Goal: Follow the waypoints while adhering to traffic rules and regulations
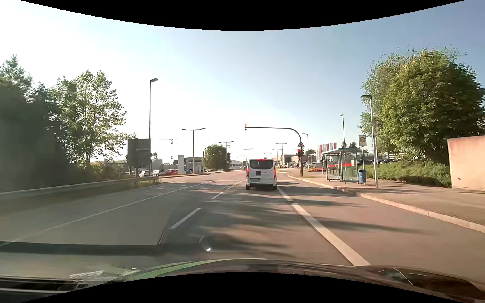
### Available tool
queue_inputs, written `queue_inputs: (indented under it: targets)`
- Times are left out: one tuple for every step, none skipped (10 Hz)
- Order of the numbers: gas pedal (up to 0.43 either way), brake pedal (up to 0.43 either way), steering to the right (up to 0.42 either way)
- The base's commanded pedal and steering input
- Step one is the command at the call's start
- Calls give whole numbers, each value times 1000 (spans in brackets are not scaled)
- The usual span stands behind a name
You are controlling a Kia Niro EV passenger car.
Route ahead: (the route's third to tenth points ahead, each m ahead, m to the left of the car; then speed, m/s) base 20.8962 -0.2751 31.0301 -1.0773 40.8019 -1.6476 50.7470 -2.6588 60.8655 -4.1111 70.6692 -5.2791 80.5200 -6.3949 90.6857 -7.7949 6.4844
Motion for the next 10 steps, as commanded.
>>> queue_inputs:
  targets:
    - [0, 256, 16]
    - [0, 256, 16]
    - [0, 250, 16]
    - [0, 244, 16]
    - [0, 220, 17]
    - [0, 220, 18]
    - [0, 213, 19]
    - [0, 183, 19]
    - [0, 183, 19]
    - [0, 195, 18]
